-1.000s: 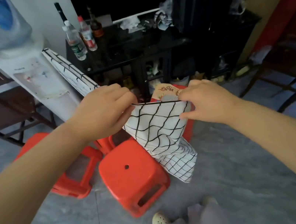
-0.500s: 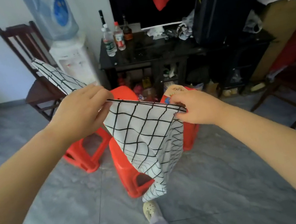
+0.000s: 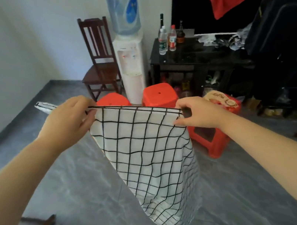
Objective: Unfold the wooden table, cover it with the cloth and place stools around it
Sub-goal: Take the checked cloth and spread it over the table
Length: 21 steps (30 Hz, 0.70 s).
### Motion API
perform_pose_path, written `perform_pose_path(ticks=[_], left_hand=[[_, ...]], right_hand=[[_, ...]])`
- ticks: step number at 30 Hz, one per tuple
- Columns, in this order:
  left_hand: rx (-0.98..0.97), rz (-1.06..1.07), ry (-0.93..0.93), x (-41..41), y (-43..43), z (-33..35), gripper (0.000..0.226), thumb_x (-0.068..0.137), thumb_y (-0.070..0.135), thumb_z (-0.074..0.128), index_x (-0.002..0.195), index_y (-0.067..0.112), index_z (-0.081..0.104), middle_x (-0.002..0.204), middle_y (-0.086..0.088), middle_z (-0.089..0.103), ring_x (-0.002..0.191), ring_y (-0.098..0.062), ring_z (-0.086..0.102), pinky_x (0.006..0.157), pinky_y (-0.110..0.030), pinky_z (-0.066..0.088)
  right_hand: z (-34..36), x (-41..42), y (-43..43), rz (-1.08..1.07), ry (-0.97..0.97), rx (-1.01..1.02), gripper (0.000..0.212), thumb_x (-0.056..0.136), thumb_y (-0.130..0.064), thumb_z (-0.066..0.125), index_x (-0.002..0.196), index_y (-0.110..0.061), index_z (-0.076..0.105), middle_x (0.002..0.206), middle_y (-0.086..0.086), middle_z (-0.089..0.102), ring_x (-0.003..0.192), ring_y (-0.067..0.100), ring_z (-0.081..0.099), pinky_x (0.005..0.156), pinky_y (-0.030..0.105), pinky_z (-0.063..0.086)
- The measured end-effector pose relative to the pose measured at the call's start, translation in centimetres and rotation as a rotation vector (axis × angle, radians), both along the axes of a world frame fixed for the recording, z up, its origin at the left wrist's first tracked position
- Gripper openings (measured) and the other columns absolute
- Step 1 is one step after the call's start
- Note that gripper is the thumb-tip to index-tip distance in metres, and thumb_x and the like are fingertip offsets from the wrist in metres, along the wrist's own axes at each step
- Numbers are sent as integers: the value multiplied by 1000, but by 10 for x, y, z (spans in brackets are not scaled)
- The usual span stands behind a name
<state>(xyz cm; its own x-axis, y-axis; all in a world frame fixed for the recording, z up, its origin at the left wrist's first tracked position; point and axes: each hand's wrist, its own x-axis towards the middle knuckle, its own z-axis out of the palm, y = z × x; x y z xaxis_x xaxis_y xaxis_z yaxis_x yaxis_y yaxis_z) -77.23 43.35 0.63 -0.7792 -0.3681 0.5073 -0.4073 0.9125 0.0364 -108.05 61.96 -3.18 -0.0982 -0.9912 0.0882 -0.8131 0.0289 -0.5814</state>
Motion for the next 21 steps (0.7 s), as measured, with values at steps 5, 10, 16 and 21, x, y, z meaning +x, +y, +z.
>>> perform_pose_path(ticks=[5,10,16,21], left_hand=[[74,210,9,125,-26,2,7,89,17,56,94,13,53,85,-2,57,78,-29,56,59,-34,39],[97,361,-17,262,-46,3,9,88,15,56,96,13,54,89,-6,61,82,-33,59,63,-37,41],[74,518,-32,389,-60,2,10,89,15,57,98,11,56,89,-8,62,80,-33,61,62,-38,43],[118,633,-43,462,-71,-1,11,91,16,54,99,9,56,90,-9,61,83,-33,58,65,-42,46]], right_hand=[[6,100,-52,164,-240,54,23,78,-18,74,87,-27,55,82,-10,65,76,4,58,72,25,46],[3,206,-111,281,-110,144,19,77,-40,73,92,-32,63,91,-12,71,87,4,65,79,30,51],[-7,318,-184,374,44,123,29,78,-54,68,84,-26,65,80,-5,68,76,11,62,70,36,48],[-22,372,-226,401,46,139,18,81,-30,72,91,-18,65,83,0,69,81,18,63,76,42,49]])
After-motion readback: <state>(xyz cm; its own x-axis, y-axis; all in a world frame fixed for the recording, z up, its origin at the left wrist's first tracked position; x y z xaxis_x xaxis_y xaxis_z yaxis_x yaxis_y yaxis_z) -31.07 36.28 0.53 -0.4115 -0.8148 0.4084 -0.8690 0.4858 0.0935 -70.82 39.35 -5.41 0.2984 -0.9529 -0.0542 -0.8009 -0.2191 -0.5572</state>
